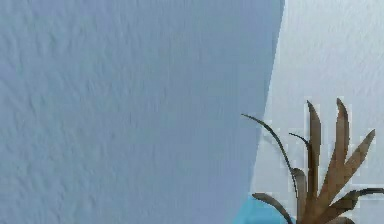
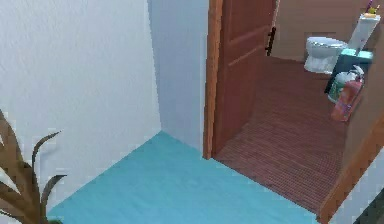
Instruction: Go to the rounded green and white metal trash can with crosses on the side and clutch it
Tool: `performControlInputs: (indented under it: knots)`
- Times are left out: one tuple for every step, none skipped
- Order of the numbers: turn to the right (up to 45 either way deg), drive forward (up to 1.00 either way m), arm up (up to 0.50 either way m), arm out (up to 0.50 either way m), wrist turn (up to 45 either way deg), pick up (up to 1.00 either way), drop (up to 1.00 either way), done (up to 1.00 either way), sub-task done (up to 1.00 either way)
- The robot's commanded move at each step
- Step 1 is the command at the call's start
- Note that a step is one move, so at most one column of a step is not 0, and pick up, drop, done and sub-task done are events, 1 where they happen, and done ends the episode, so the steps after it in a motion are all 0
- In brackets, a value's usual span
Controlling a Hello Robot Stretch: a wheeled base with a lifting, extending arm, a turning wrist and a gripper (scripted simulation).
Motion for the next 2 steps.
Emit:
performControlInputs:
  knots:
    - [45.0, 0.0, 0.0, 0.0, 0.0, 0.0, 0.0, 0.0, 0.0]
    - [45.0, 0.0, 0.0, 0.0, 0.0, 0.0, 0.0, 0.0, 0.0]
